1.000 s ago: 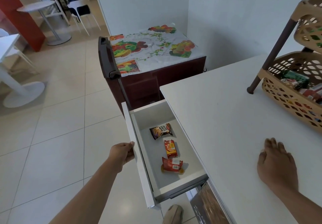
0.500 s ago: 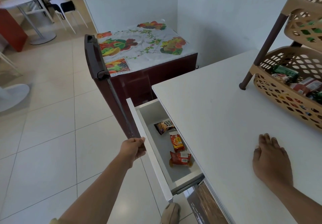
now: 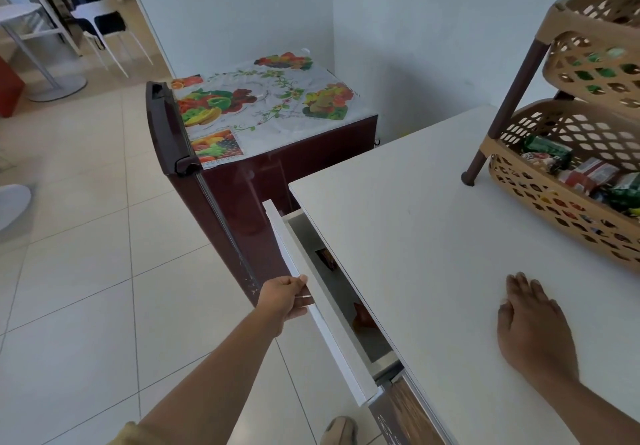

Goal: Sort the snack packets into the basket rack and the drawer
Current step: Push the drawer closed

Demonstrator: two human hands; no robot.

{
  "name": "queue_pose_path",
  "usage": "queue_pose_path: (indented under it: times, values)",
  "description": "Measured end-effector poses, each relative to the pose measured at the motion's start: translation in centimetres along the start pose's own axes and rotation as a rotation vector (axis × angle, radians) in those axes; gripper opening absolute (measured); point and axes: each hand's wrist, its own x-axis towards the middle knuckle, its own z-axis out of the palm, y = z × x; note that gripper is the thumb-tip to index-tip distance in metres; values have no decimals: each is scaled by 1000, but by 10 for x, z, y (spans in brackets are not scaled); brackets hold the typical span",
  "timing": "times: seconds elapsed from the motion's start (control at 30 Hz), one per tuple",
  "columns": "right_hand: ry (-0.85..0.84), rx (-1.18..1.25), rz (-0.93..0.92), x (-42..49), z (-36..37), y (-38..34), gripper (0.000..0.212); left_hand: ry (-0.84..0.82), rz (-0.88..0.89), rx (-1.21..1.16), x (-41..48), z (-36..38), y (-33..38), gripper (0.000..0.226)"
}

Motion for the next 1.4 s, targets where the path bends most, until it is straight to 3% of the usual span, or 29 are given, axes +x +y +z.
queue_pose_path:
  times: [0.17,0.33,0.4,0.93,1.4]
  values:
    - [-2,19,-3,0,0,-1,50,-73,-30,18,-1,9,10,29]
    - [6,25,-3,0,-1,-2,52,-209,-97,-1,-8,24,23,93]
    - [8,25,-2,0,-2,-3,61,-275,-118,-34,-10,30,27,107]
    - [6,4,11,1,1,-3,66,-402,-246,-223,4,45,36,126]
    - [22,28,15,1,3,-3,66,-488,-245,-210,18,39,31,124]
